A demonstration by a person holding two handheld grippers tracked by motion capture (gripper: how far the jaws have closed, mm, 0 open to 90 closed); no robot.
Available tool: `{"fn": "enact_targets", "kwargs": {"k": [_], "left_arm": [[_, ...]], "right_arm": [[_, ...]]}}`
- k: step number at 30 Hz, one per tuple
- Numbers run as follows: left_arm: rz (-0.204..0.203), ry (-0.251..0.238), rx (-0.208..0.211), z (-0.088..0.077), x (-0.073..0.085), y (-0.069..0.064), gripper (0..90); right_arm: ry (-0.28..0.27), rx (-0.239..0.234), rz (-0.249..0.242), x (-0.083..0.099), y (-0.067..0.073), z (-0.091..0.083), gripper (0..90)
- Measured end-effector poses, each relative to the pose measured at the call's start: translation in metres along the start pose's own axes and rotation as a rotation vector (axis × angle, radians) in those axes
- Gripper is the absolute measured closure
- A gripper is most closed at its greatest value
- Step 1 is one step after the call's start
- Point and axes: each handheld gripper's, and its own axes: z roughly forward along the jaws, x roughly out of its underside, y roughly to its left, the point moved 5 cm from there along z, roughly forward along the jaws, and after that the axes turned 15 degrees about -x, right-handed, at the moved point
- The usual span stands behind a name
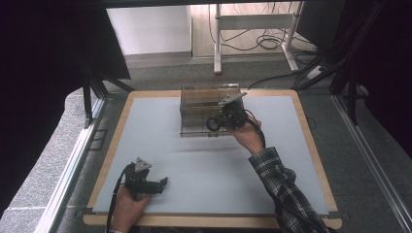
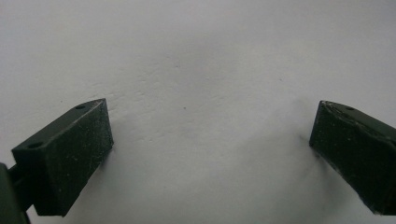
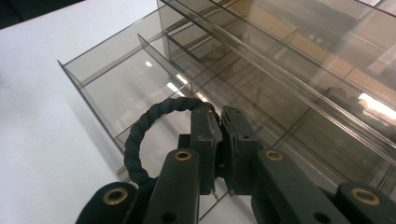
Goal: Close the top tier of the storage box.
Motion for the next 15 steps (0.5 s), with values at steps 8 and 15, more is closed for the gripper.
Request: {"fn": "enact_targets", "kwargs": {"k": [8,15], "left_arm": [[0.0,0.0,0.0,0.0,0.0,0.0,0.0],[-0.001,0.0,0.0,0.0,0.0,0.0,0.0]], "right_arm": [[0.011,0.014,-0.001,0.002,-0.002,0.005,82.9],[0.02,0.017,0.001,0.005,-0.003,0.011,82.7]]}}
